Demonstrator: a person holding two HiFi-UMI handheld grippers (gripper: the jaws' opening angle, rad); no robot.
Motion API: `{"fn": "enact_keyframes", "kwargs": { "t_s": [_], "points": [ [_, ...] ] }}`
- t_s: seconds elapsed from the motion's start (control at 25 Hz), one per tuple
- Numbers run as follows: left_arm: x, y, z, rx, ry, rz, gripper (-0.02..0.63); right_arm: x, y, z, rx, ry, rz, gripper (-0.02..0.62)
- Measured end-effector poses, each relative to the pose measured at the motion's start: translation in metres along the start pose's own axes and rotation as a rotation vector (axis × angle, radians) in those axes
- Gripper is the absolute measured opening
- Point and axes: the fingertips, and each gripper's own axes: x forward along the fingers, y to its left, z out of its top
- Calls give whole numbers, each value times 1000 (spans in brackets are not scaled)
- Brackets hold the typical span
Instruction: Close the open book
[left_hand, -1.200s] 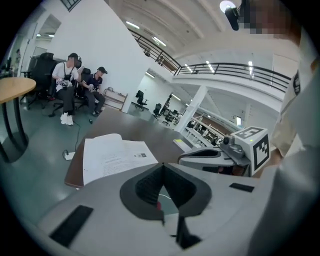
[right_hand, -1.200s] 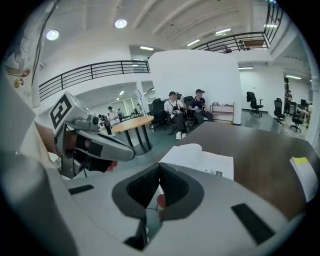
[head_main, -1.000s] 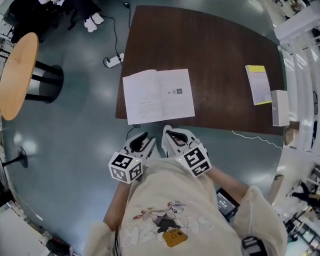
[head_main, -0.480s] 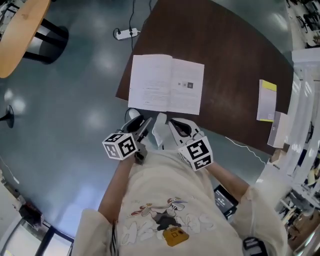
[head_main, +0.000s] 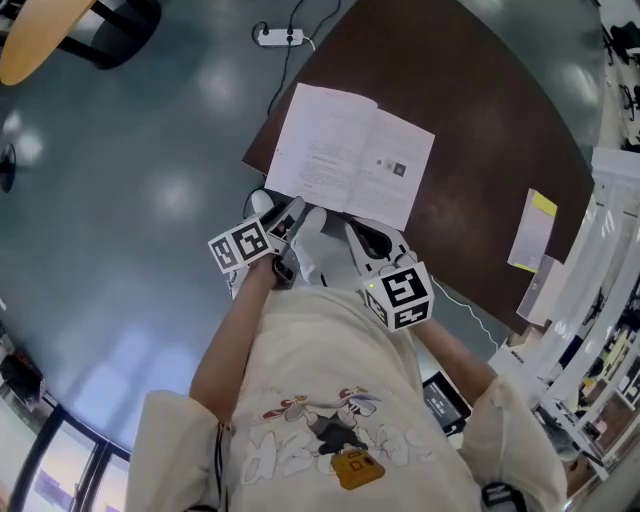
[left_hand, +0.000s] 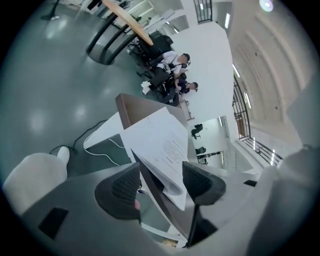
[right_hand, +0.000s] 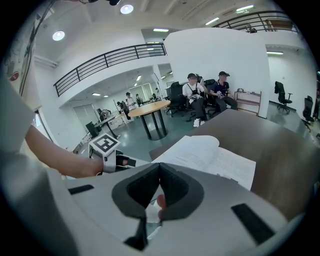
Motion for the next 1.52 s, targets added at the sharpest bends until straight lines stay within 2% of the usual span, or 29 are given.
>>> {"fn": "enact_keyframes", "kwargs": {
  "t_s": [0.32, 0.76, 0.92, 1.0, 1.08, 1.24, 1.4, 1.52],
  "points": [
    [11, 25, 20, -137, -100, -23, 255, 1, 0, -3, -15, 26, 5, 5],
    [20, 44, 20, -177, -141, -40, 255, 7, 8, -5, -11, 47, 12, 6],
    [20, 48, 24, -157, -162, -65, 251, 10, 9, -8, -11, 55, 4, 6],
    [20, 48, 28, -137, -173, -67, 210, 11, 7, -12, -12, 65, 2, 6],
    [20, 47, 28, -121, -181, -67, 140, 11, 6, -15, -12, 73, 1, 6],
    [17, 44, 29, -122, -193, -83, 62, 13, 7, -17, -8, 78, 5, 6],
    [12, 34, 32, -136, -194, -133, 30, 15, 7, -11, -4, 68, 7, 6],
    [5, 24, 35, -113, -187, -162, 26, 16, 9, -6, -5, 57, 8, 6]
  ]
}}
